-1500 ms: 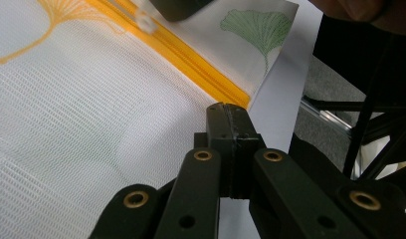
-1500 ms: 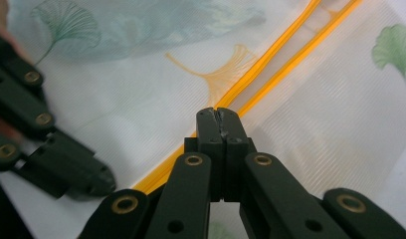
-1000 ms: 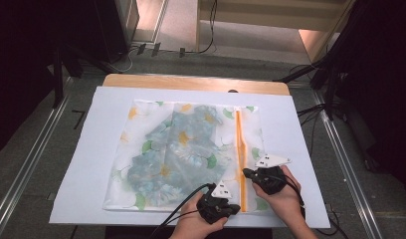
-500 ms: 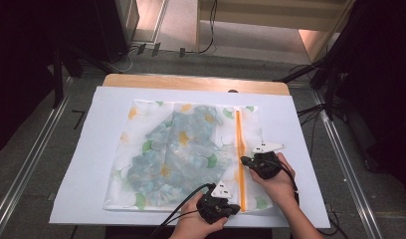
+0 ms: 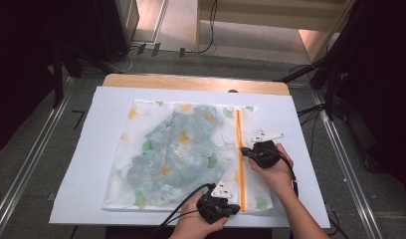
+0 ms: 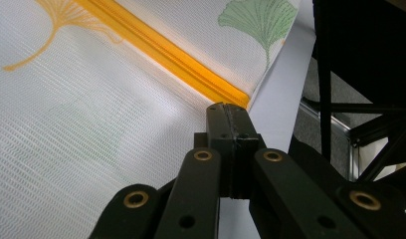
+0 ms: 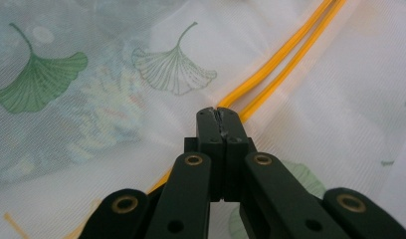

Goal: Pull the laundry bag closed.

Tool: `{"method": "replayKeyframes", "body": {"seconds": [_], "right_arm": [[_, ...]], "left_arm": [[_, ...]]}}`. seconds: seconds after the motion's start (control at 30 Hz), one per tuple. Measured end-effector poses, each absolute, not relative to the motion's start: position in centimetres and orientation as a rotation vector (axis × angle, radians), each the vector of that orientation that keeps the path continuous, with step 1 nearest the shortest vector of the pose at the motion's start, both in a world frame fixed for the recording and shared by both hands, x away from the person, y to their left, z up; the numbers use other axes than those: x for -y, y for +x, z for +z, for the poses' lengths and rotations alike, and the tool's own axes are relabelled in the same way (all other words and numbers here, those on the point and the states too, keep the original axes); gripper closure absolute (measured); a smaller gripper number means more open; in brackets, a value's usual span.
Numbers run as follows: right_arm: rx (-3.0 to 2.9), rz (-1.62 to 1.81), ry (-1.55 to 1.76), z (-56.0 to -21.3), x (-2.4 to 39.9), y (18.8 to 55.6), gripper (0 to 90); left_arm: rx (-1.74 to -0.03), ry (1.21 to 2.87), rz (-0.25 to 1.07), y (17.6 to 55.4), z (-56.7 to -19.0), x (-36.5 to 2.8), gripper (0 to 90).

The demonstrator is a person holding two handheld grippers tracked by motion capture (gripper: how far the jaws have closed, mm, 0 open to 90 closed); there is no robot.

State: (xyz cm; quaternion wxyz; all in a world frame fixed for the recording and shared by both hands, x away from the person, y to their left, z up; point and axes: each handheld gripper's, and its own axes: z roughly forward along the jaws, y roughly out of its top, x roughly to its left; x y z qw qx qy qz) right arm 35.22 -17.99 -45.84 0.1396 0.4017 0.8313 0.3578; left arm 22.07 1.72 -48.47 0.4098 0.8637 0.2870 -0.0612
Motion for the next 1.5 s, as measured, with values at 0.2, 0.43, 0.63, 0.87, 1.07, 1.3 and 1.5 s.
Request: {"method": "replayKeyframes", "body": {"seconds": [0.2,0.43,0.63,0.87,1.07,1.3,1.5], "right_arm": [[-2.407,1.014,1.150,-45.7,17.8,36.4,90.0],[-2.404,1.002,1.160,-45.7,17.6,37.5,90.0],[-2.403,0.998,1.177,-45.8,17.6,38.4,90.0],[-2.398,0.997,1.185,-45.9,17.5,39.5,90.0],[-2.396,0.988,1.195,-46.1,17.3,40.5,90.0],[-2.394,0.978,1.216,-46.0,17.2,41.9,90.0],[-2.386,0.974,1.219,-46.0,17.0,43.2,90.0]], "left_arm": [[-0.724,2.176,-0.158,22.1,-48.5,-1.7,90.0],[-0.720,2.177,-0.156,22.1,-48.5,-1.8,90.0],[-0.719,2.177,-0.158,22.1,-48.5,-1.8,90.0],[-0.719,2.179,-0.159,22.1,-48.5,-1.8,90.0],[-0.720,2.178,-0.156,22.0,-48.5,-1.8,90.0],[-0.720,2.178,-0.160,22.1,-48.5,-1.8,90.0],[-0.720,2.178,-0.159,22.1,-48.5,-1.8,90.0]]}}
